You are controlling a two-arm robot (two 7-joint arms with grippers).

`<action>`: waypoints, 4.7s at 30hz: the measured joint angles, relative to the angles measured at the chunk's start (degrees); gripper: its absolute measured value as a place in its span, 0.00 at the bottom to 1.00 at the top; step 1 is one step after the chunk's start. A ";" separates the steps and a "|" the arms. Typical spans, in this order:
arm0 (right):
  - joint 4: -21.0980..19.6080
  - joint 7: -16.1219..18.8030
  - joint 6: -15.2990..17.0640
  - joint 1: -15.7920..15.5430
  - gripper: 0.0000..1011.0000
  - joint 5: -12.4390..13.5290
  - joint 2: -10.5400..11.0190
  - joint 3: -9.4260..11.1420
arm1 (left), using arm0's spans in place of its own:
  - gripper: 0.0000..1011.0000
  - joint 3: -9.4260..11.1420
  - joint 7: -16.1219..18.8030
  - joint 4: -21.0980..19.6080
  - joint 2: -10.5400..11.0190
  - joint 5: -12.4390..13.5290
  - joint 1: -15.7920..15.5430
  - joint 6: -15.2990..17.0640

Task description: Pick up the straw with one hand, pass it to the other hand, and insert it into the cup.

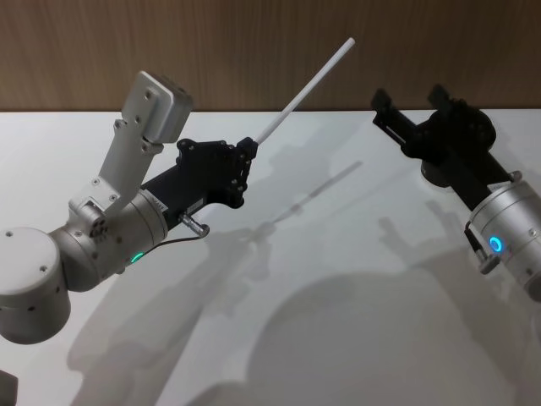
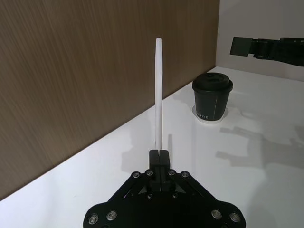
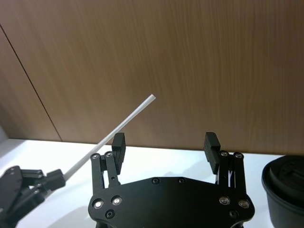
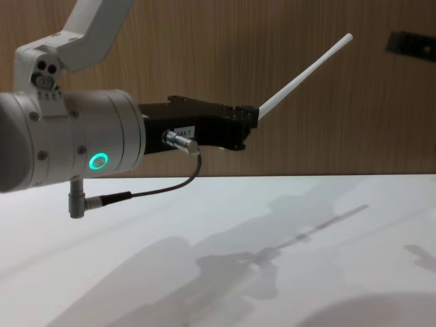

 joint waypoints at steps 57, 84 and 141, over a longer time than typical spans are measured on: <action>-1.94 -22.49 37.04 8.15 0.99 34.68 -19.74 3.78 | 0.00 0.00 -0.01 0.01 0.00 0.01 -0.05 -0.02; 5.96 -18.18 30.24 12.46 0.99 30.86 -17.33 1.18 | 0.01 0.00 -0.02 0.01 -0.01 0.01 -0.04 -0.02; 12.69 -14.48 25.59 15.95 0.06 29.40 -15.21 -0.45 | 0.00 0.01 -0.02 0.01 0.00 0.01 -0.04 -0.02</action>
